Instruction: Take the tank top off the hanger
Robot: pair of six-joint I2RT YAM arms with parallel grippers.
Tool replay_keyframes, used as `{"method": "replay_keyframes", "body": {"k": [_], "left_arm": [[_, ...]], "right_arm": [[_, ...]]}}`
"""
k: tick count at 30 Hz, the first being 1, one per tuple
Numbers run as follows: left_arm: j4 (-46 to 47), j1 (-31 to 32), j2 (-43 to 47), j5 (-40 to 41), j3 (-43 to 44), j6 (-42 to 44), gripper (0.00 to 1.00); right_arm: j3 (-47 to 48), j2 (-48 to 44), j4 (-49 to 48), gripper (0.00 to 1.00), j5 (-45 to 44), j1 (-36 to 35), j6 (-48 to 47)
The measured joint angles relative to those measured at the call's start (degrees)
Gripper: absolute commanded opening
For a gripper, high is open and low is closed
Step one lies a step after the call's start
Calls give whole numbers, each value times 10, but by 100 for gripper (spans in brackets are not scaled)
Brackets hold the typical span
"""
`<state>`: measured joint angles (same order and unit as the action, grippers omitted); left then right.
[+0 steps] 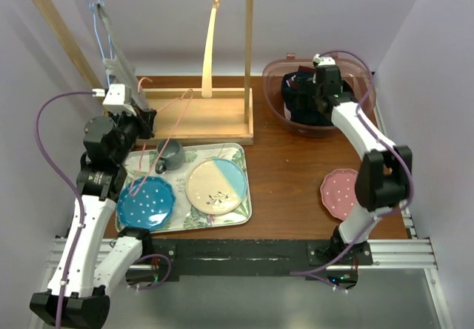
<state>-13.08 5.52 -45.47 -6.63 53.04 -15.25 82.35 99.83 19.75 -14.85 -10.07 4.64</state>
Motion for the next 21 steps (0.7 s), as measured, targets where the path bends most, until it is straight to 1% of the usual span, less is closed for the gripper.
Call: {"method": "replay_keyframes", "body": {"k": [5, 9, 11, 13, 15, 18, 21], "left_arm": [[-14, 0, -61, 10, 104, 12, 0], [-17, 0, -102, 11, 151, 24, 0], [-21, 0, -130, 14, 181, 28, 0], [-24, 0, -160, 24, 215, 30, 0], [-23, 0, -187, 37, 244, 31, 0], [-25, 0, -223, 58, 292, 39, 0], [-26, 0, -269, 69, 362, 49, 0]], "right_arm": [[-83, -189, 24, 98, 35, -12, 28], [-158, -326, 12, 99, 83, -39, 54], [-199, -376, 3, 99, 105, -53, 68], [-239, -415, -8, 99, 129, -70, 81], [-263, -434, -9, 99, 143, -89, 93], [-276, -434, -11, 99, 155, -111, 104], [-282, -437, -11, 99, 158, -115, 110]]}}
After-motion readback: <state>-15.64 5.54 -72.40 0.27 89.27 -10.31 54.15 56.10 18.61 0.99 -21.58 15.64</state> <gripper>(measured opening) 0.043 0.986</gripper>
